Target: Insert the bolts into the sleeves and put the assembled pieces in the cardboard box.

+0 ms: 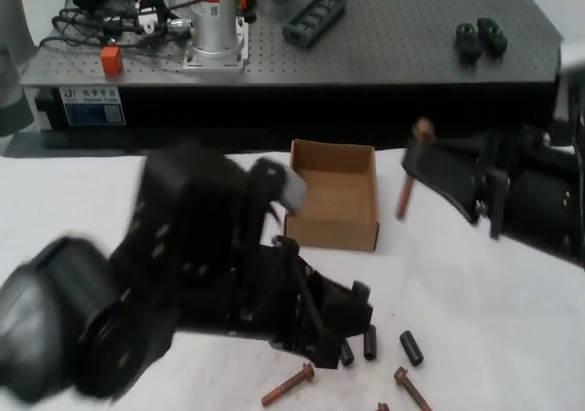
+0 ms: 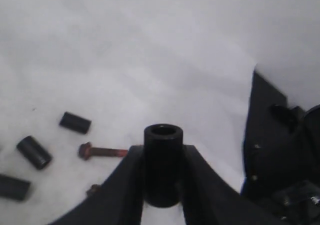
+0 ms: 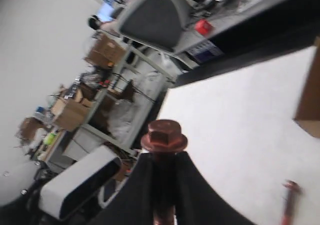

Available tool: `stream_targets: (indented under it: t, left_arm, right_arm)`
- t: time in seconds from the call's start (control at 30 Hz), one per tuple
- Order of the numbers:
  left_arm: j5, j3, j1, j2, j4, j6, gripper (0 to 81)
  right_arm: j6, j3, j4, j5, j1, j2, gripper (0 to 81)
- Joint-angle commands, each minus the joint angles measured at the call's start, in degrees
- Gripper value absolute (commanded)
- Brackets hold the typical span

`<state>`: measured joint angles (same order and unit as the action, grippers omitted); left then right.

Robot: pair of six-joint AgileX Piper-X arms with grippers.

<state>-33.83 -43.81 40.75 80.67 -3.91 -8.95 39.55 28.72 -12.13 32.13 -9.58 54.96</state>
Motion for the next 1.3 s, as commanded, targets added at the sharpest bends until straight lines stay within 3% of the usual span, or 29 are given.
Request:
stream_targets:
  t: [0.0, 0.13, 0.5, 0.9, 1.07, 1.13, 1.27]
  left_arm:
    - [-7.6, 7.73, 0.05, -6.63, 20.94, -12.18, 0.7]
    - [-7.62, 7.76, 0.05, -6.66, 23.23, -13.78, 0.7]
    - [-7.49, 7.76, 0.05, -6.66, 23.34, -13.95, 0.7]
    - [-6.63, 7.76, 0.05, -6.66, 23.34, -13.66, 0.7]
    - [-6.06, 7.76, 0.05, -6.66, 23.34, -10.02, 0.7]
    - [-4.9, 7.76, 0.05, -6.66, 23.34, -7.83, 0.7]
    - [-2.52, 7.76, 0.05, -6.66, 23.34, -2.98, 0.7]
  right_arm:
    - [3.38, -0.03, -8.53, 0.04, -4.27, 0.85, 2.7]
    - [3.38, -0.03, -8.24, -0.93, -6.65, 0.82, 2.7]
    - [-2.69, -0.03, 1.58, -3.35, -7.14, 0.82, 2.7]
    - [-3.57, -0.03, 3.28, 3.47, -7.58, 0.82, 2.7]
    - [-8.41, -0.03, 6.41, 3.7, -7.58, 0.82, 1.0]
    - [-10.81, -0.03, 6.51, 4.58, -7.58, 0.82, 7.4]
    - [-10.83, -0.03, 6.63, 4.87, -7.58, 0.82, 46.4]
